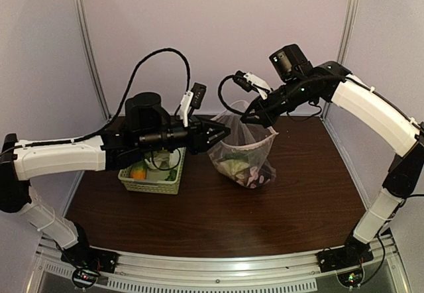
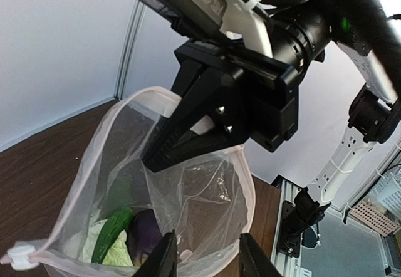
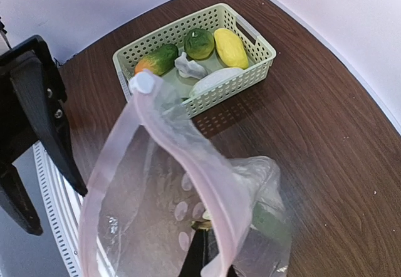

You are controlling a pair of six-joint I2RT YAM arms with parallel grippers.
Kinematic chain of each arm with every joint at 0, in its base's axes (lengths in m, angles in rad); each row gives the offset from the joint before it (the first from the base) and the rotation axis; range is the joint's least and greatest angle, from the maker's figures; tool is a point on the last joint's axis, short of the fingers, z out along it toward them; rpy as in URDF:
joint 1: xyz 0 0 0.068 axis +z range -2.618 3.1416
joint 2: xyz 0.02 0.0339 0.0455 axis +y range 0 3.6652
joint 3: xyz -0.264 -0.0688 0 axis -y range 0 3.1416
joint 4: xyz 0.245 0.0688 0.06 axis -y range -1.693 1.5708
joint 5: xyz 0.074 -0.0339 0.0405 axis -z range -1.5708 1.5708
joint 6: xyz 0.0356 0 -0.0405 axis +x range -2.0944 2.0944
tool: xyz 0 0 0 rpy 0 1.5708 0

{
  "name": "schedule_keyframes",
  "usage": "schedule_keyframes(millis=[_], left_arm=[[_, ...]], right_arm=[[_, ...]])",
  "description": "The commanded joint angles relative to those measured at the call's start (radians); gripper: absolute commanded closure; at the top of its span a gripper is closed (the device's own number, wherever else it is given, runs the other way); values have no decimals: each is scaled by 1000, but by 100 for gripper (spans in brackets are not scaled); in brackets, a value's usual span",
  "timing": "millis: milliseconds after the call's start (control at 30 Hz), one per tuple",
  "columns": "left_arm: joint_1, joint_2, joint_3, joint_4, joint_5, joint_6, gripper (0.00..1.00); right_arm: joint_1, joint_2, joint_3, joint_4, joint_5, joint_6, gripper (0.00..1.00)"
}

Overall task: Open the zip-top bag and remove the fake food
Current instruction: Insert the zipper food storage bag at the center of the board.

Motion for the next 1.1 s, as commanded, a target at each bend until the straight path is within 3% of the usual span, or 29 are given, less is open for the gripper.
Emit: schedule_keyframes(millis=[0,333,600,1067], left_arm=[[-8,59,90,-24,-27,-22,66],[-4,272,280,-221,-159,-66,73],[38,424,444,-461,-136,-52,79],[69,431,408,-697,-154,-29,80]], right_arm=[[1,-13,30,31,-66,31,100],[0,25,-42,82,-119,68,100],[-44,56,-85,105,-78,70,100],[-108,107,-172,182,-177,44,100]])
